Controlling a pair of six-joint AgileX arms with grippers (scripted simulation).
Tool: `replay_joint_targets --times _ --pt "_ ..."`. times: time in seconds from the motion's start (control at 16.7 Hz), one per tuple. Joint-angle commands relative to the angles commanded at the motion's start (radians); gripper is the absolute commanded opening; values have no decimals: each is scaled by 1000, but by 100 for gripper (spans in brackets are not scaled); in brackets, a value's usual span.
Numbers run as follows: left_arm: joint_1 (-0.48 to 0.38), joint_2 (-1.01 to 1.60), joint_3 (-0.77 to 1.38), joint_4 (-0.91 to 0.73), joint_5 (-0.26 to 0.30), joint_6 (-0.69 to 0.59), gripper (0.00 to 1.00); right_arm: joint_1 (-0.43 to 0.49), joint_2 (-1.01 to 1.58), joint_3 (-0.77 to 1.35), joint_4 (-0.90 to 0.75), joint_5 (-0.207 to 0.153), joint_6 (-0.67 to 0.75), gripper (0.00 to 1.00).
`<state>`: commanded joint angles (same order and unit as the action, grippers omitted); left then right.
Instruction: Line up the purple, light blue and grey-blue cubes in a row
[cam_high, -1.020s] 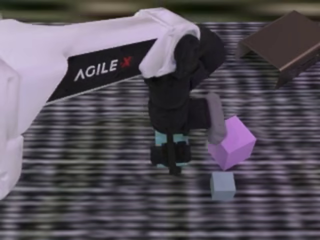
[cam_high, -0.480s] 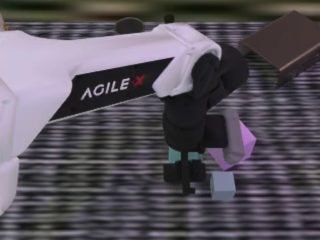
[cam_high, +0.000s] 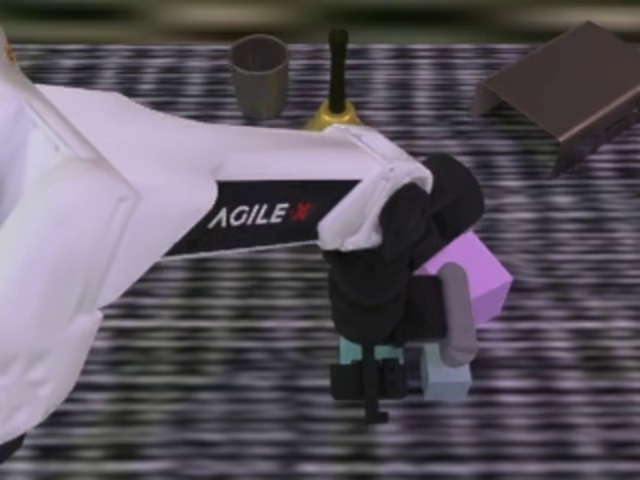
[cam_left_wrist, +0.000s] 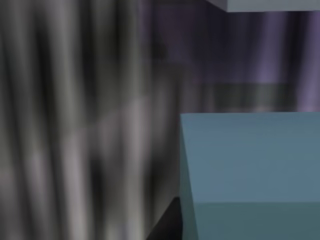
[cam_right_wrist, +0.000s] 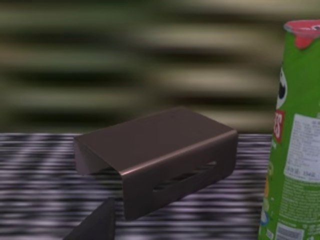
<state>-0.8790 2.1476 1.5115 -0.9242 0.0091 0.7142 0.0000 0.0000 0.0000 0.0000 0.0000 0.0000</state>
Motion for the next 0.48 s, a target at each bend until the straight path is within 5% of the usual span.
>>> replay_joint_targets --times 0.24,0.48 --pt "-1 4 -7 8 0 0 0 0 0 0 0 0 0 100" --pt "-1 4 -7 8 0 0 30 0 0 0 0 0 0 100"
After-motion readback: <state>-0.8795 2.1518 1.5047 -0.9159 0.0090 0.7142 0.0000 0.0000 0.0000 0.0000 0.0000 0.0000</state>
